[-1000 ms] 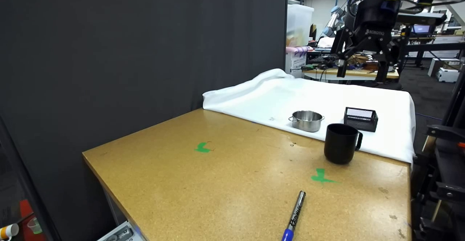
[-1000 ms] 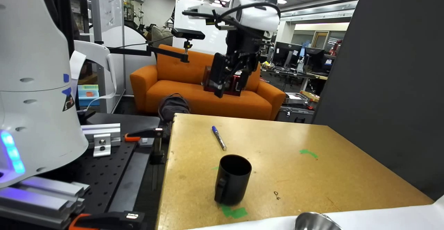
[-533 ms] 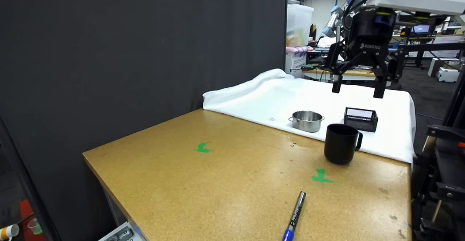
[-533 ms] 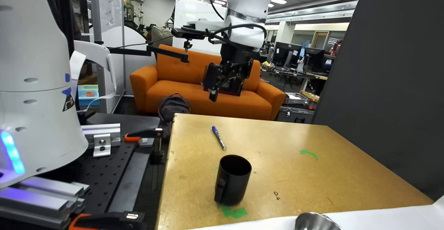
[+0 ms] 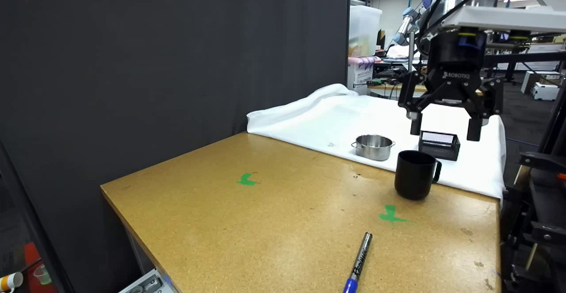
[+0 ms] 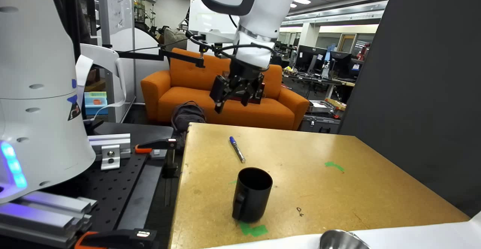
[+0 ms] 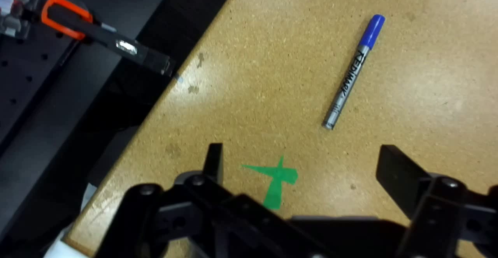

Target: Pur the marker in the mug

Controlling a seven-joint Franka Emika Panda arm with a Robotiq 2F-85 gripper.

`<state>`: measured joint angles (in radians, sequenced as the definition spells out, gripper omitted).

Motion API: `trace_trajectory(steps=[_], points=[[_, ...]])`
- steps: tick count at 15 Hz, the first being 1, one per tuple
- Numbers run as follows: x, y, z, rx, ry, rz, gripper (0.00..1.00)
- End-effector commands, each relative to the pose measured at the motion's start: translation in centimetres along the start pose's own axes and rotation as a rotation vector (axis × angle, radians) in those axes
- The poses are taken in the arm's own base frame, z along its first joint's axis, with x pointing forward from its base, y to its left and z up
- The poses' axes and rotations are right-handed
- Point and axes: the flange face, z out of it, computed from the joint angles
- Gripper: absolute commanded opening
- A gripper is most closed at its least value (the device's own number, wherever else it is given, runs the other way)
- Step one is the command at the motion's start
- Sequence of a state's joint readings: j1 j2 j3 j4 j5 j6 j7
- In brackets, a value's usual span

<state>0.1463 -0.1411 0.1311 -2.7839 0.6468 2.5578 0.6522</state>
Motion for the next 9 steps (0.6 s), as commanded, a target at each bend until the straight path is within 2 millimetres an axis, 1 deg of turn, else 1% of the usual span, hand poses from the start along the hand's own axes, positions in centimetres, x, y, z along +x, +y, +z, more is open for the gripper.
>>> trace_trajectory(steps=[1,2,4,6,8,9], points=[[-0.6,-1.0,3.3,0.001,-0.065,0.079,1.00],[-1.0,-1.1,4.4,-0.004,-0.077,0.095,1.00],[-1.4,-1.4,5.9,-0.009,-0.098,0.126,1.00],[-1.5,-1.7,6.9,-0.001,-0.111,0.162,1.00],[-1.5,-2.0,7.7,0.033,-0.128,0.219,1.00],[-1.8,-2.2,8.1,0.068,-0.131,0.216,1.00]])
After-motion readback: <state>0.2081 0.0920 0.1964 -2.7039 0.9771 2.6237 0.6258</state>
